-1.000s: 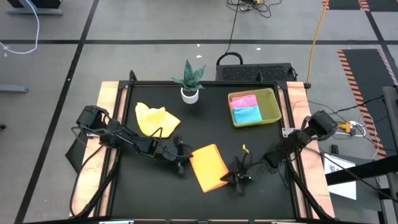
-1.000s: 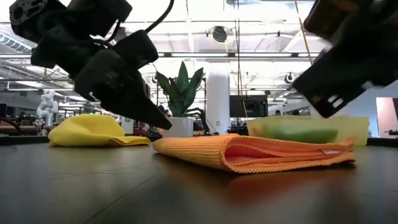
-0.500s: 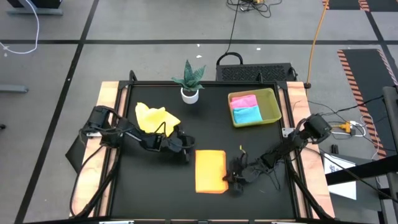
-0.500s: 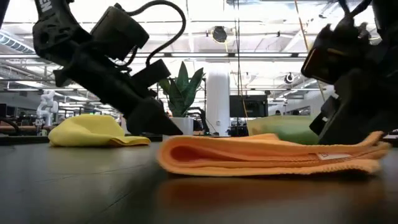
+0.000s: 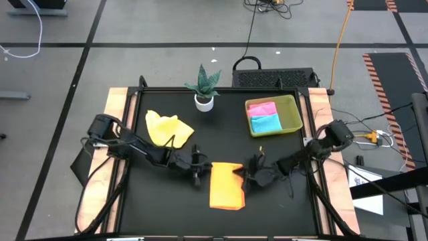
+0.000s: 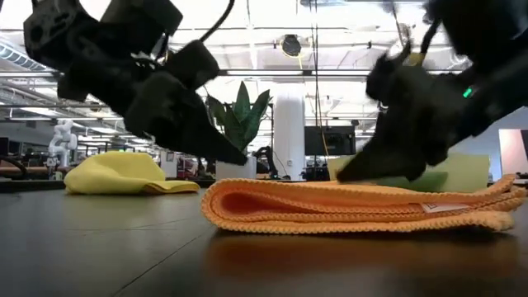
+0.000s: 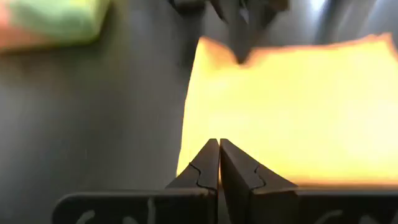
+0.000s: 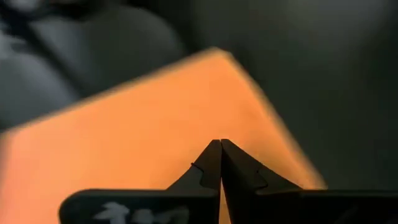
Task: Fold microfiber towels
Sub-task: Fold the orange microfiber cloth
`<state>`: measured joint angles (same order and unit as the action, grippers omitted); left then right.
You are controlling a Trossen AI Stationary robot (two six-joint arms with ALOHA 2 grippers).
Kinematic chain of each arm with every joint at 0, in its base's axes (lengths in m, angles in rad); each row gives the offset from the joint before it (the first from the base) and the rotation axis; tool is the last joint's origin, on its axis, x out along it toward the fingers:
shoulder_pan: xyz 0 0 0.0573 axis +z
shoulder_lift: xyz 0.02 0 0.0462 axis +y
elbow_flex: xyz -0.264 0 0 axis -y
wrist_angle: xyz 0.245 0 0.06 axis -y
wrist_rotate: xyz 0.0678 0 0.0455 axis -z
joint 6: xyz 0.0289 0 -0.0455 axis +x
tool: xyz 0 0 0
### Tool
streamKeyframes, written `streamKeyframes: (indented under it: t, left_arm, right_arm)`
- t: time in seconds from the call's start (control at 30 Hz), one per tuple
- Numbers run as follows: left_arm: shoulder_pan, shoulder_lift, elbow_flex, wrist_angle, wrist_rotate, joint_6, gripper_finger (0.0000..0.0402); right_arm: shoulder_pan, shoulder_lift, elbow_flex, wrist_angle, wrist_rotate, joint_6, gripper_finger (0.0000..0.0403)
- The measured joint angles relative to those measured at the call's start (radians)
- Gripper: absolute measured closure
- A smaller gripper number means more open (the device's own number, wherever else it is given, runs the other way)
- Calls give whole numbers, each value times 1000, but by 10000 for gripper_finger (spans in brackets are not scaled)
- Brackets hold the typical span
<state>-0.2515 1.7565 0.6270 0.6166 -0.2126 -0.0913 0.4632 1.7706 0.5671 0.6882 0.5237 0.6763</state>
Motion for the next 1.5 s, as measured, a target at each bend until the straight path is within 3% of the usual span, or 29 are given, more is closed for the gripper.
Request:
streamKeyframes:
  t: [0.2,0.33,0.53,0.67,0.87,1.07,1.3,1.5]
  left_arm:
    - [2,107,1,41,-31,-28,385]
    - [3,116,0,34,-99,-49,385]
    - [1,89,2,144,-77,-66,385]
    - [7,90,1,202,-23,-32,385]
    - [22,92,1,121,-26,-29,385]
    - [36,92,1,84,-125,-60,385]
    - [32,91,9,243,66,-73,385]
    - [35,105,19,219,40,-50,385]
  right_arm:
    - [-45,-2,1,-188,78,94,403]
    - [-25,-27,0,-185,84,67,403]
    - [11,-82,0,-162,124,46,403]
    - [9,-82,0,-134,23,14,403]
    - [10,-82,0,-231,-94,17,403]
    - [10,-101,0,-248,-184,-30,403]
    - [-2,-133,0,-131,-47,-69,403]
    - [-49,-86,-1,-228,-7,22,403]
